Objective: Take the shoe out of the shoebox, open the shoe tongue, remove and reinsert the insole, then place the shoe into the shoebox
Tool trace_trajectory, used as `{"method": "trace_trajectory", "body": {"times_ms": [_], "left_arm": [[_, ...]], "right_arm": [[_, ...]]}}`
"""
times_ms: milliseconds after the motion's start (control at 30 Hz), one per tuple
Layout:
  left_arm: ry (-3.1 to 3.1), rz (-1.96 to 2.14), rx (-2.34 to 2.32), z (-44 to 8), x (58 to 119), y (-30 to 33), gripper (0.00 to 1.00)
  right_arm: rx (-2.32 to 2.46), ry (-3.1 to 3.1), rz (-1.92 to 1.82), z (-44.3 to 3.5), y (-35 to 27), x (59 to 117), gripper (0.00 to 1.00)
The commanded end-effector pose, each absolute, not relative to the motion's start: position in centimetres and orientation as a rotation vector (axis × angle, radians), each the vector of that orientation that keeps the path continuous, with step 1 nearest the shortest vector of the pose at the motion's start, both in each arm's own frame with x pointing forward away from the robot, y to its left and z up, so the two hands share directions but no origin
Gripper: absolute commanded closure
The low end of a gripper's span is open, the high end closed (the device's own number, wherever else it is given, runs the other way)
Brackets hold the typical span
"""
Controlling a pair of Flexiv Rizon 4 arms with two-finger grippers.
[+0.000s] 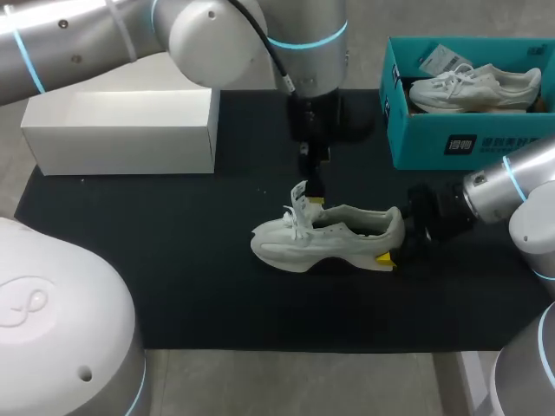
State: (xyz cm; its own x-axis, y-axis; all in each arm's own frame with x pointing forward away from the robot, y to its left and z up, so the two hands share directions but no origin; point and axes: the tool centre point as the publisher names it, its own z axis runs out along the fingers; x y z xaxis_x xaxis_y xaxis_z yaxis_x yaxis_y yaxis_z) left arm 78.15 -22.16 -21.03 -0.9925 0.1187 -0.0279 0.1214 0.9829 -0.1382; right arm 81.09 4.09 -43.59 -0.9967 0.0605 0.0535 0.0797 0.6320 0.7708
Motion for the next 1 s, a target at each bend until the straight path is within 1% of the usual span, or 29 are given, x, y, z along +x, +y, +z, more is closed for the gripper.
{"method": "trace_trajectory", "body": {"times_ms": [33,267,300,333,367,400,633,1000], "left_arm": [[3.114,-0.302,0.162,-22.0,79.3,-22.3,0.0],[3.119,-0.275,0.267,-22.6,80.5,-23.6,0.0],[3.124,-0.284,0.267,-22.7,80.7,-23.8,0.01],[3.125,-0.279,0.283,-22.9,80.8,-24.0,0.35],[3.127,-0.277,0.287,-23.0,80.9,-24.1,0.89],[3.128,-0.277,0.286,-23.1,81.0,-24.2,1.0],[3.166,-0.218,0.245,-24.1,81.1,-25.2,1.0],[3.166,-0.218,0.245,-24.1,81.1,-25.2,1.0]], "right_arm": [[-0.124,-2.821,-1.328,-44.3,4.3,81.3,1.0],[-0.124,-2.821,-1.328,-44.3,4.3,81.3,1.0],[-0.124,-2.821,-1.328,-44.3,4.3,81.3,1.0],[-0.124,-2.821,-1.328,-44.3,4.3,81.3,1.0],[-0.124,-2.821,-1.328,-44.3,4.3,81.3,1.0],[-0.124,-2.821,-1.328,-44.3,4.3,81.3,1.0],[-0.124,-2.821,-1.328,-44.3,4.3,81.3,1.0],[-0.124,-2.821,-1.328,-44.3,4.3,81.3,1.0]]}}
